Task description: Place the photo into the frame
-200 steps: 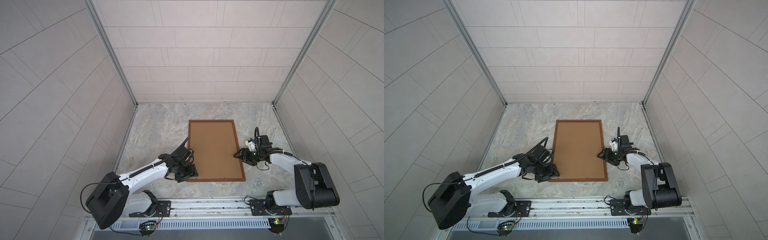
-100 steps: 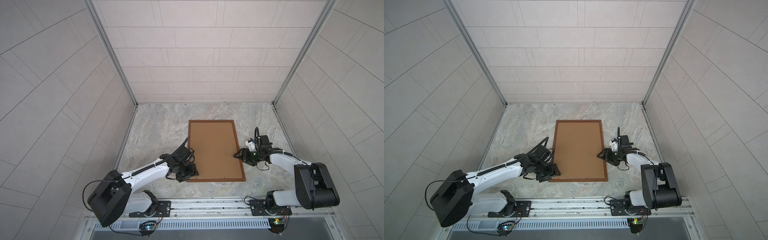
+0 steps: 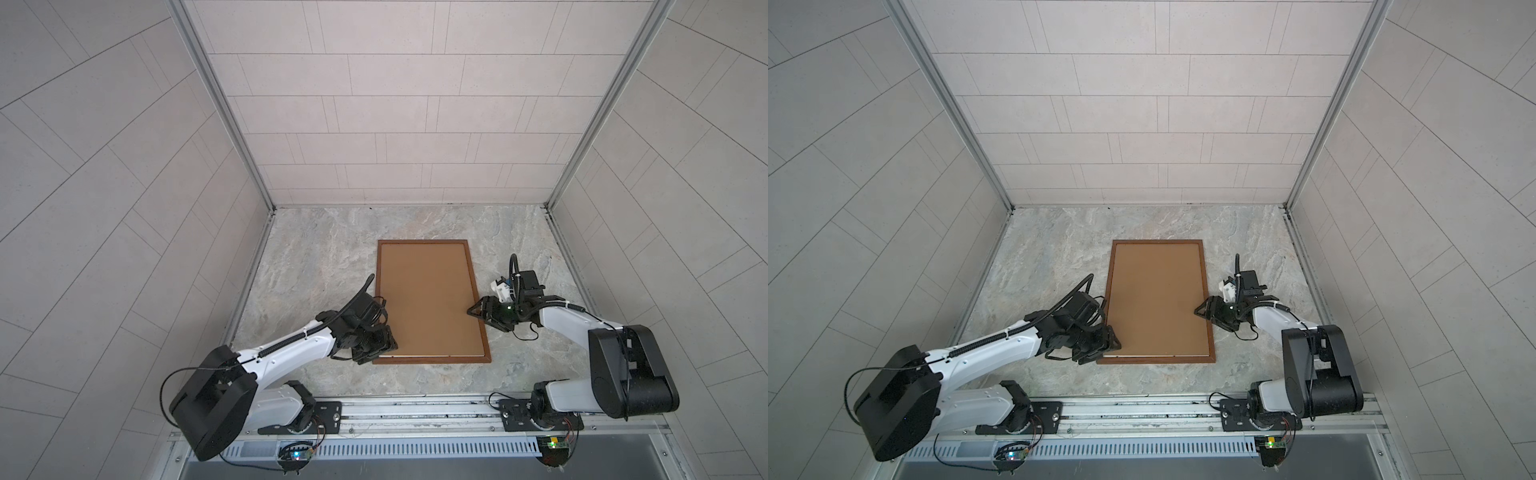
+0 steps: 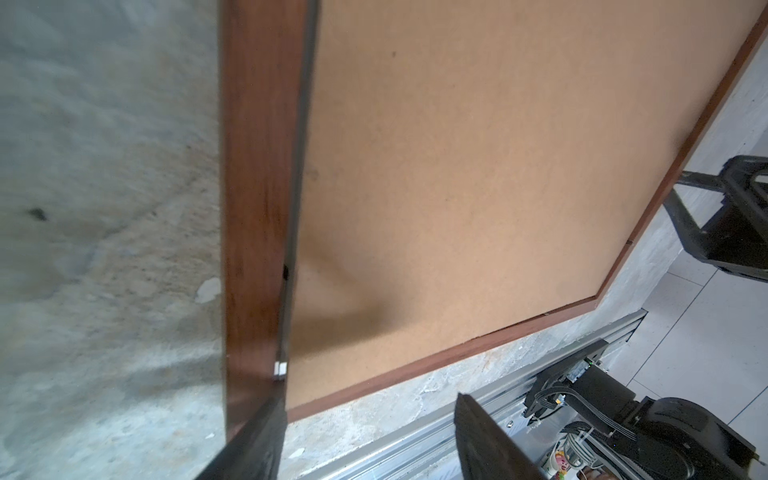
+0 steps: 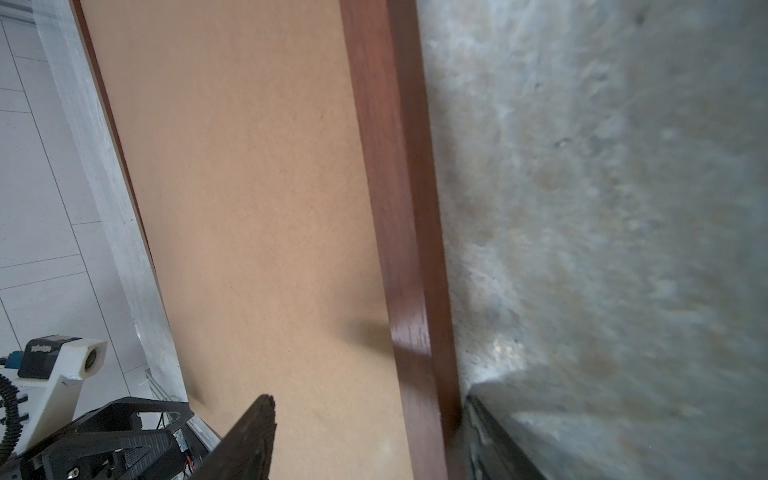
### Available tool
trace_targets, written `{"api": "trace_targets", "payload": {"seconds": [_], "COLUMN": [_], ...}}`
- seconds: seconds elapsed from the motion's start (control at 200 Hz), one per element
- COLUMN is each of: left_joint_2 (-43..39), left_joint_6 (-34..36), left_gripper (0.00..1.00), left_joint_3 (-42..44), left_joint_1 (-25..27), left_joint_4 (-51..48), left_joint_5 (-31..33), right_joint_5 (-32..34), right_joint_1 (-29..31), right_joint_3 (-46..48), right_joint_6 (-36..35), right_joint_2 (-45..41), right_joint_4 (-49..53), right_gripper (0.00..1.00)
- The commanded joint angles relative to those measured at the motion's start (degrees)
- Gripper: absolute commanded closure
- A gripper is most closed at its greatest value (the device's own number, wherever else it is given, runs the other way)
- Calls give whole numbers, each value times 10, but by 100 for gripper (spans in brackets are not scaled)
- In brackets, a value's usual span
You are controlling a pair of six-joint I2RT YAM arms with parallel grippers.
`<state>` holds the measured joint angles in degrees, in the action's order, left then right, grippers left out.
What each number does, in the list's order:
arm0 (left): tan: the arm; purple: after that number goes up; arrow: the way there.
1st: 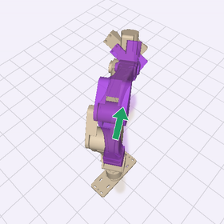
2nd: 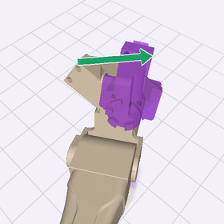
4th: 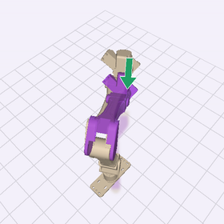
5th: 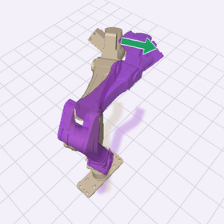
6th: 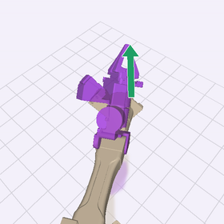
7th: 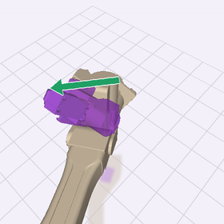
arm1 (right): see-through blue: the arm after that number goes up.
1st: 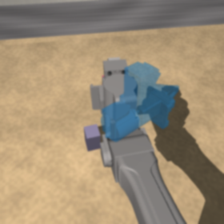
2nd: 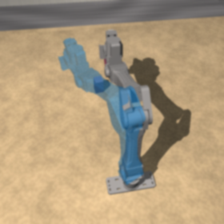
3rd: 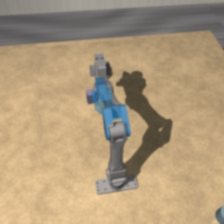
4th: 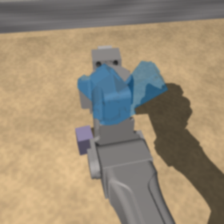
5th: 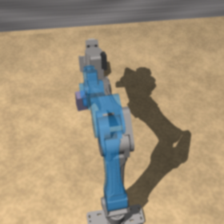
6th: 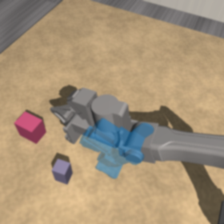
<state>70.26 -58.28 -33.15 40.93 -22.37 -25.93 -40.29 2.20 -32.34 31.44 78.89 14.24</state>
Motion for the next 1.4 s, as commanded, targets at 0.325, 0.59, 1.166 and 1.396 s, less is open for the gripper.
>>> {"api": "trace_targets", "payload": {"seconds": [0.325, 0.59, 1.166, 1.396], "left_joint_2": [7, 22, 19, 12], "left_joint_6": [7, 19, 97, 137], "left_gripper": [30, 29, 25, 23], "left_joint_3": [-2, -2, -61, -99], "left_joint_1": [1, 1, 1, -3], "left_joint_4": [91, 83, -89, -160], "left_joint_5": [-1, 14, 43, 63], "right_joint_5": [-17, -17, -9, -4], "right_joint_1": [7, 7, 7, 7], "right_joint_3": [3, 4, -8, -22], "right_joint_6": [0, -2, -18, -24], "right_joint_2": [-18, -18, -24, -20], "right_joint_4": [7, 7, 24, 30], "right_gripper": [34, 34, 31, 31]}}
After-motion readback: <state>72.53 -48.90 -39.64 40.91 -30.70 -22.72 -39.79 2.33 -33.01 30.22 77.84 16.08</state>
